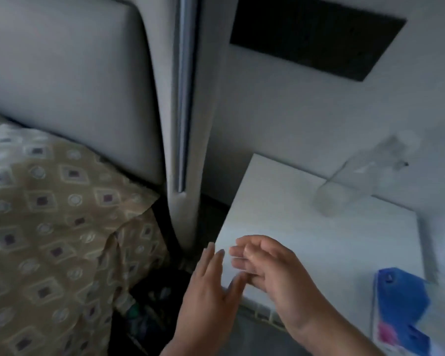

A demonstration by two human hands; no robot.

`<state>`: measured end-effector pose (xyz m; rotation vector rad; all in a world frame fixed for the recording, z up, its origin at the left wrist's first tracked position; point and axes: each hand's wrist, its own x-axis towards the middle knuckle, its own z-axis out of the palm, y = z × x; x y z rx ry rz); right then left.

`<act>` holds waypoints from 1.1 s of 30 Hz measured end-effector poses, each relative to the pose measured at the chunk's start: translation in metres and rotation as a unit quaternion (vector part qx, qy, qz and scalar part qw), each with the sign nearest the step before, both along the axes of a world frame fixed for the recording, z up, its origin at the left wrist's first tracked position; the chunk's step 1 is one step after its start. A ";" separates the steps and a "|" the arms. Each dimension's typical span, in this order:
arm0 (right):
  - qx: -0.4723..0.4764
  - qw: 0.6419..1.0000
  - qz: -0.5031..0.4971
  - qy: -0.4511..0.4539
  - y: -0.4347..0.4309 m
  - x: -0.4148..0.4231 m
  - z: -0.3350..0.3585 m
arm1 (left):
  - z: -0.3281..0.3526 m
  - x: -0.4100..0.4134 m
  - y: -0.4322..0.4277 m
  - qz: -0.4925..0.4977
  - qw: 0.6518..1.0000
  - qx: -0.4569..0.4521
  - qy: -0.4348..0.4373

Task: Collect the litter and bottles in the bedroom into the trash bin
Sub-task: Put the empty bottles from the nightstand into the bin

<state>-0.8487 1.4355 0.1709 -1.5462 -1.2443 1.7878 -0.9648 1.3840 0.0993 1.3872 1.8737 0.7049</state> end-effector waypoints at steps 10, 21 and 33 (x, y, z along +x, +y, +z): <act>0.170 0.924 -0.341 0.037 0.068 0.136 0.073 | -0.021 0.076 0.075 -0.144 0.943 -0.186 0.233; 0.204 0.924 -0.209 -0.246 0.138 0.160 0.045 | -0.024 0.085 0.087 -0.137 0.937 -0.206 0.247; 0.284 0.902 -0.209 -0.251 0.148 0.158 0.047 | -0.021 0.086 0.087 -0.157 0.928 -0.209 0.266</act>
